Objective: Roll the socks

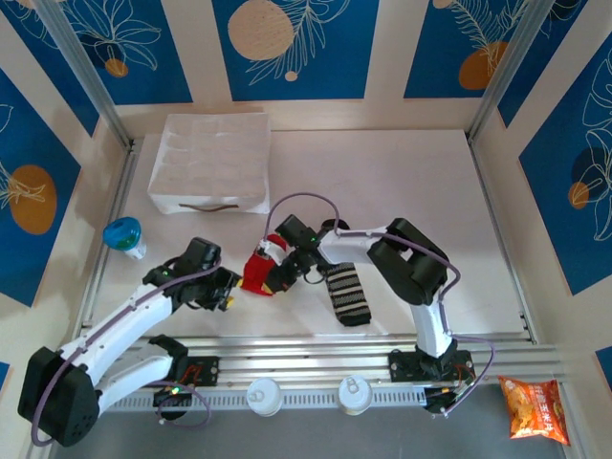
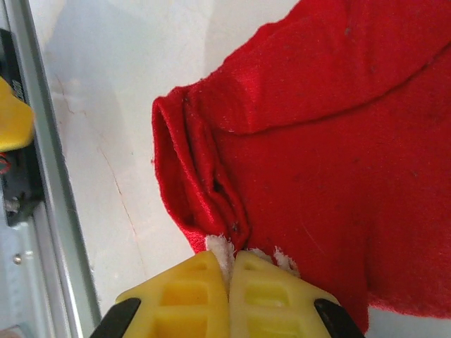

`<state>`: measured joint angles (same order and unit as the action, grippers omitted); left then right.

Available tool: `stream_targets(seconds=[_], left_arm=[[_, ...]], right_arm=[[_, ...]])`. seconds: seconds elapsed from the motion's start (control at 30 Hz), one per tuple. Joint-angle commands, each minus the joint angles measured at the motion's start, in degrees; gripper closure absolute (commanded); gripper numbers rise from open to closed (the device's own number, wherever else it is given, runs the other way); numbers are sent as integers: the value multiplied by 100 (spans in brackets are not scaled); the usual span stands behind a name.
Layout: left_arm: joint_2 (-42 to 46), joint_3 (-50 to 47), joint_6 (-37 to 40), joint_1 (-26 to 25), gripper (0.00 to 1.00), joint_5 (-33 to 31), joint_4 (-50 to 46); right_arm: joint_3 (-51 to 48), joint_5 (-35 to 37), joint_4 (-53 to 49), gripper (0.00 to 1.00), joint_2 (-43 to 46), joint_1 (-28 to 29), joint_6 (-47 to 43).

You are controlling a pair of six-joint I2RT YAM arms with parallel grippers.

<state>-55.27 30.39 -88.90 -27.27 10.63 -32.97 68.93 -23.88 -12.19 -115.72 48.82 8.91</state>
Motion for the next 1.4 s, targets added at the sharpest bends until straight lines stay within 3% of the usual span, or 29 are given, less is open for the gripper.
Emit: stream_targets(seconds=[0.0, 0.47, 0.87, 1.17, 1.37], left_arm=[[-217, -134, 253, -2, 60, 197, 683], [-1589, -70, 573, -68, 66, -134, 1770], [-2553, 332, 591, -61, 66, -217, 1664], [-2845, 553, 387, -42, 66, -289, 561], [-3039, 724, 482, 67, 66, -213, 357]], right_arm=[[338, -511, -668, 100, -319, -112, 452], [637, -969, -960, 100, -610, -383, 870], [777, -1135, -1073, 100, -768, -434, 945], [-103, -422, 27, 70, 312, -221, 370], [-1566, 915, 1472, 61, 1646, 153, -661]])
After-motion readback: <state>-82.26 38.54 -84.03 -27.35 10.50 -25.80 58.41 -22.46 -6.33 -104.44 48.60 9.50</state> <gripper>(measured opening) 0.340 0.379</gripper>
